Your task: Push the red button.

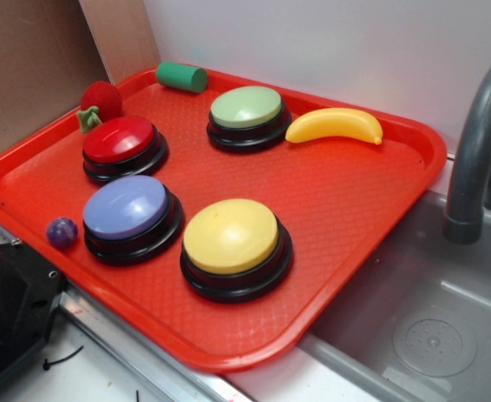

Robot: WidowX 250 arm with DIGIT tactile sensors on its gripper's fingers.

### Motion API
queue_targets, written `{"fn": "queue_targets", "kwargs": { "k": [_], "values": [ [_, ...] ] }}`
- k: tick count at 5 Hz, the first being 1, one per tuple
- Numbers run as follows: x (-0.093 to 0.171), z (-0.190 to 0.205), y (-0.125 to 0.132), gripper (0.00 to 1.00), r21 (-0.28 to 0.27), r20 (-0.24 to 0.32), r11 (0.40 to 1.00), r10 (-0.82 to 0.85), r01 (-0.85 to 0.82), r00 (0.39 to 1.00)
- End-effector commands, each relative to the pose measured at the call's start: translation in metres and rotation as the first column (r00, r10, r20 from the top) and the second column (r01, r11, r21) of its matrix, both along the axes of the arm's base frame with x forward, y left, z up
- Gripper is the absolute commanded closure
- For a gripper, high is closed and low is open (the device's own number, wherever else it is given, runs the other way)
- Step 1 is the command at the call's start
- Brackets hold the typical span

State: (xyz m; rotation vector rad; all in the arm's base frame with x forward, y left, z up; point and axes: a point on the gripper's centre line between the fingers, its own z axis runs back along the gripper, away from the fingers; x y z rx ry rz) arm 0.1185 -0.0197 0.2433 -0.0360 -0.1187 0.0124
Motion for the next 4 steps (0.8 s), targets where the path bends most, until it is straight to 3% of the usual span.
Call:
{"fn": "queue_targets", "kwargs": {
  "k": [1,2,3,4],
  "values": [
    [0.0,0.0,0.0,0.0,0.0,0.0,1.0,0.0,0.0,1.0],
    [0.045,-0.036,0.039,0.0,0.141,0.005,0.981,0.136,-0.135,0.991],
    [0.07,-0.069,0.067,0.0,0.219,0.069,0.933,0.276,-0.285,0.959],
    [0.066,-0.102,0.091,0.0,0.247,0.082,0.91,0.324,-0.334,0.943]
  ]
}}
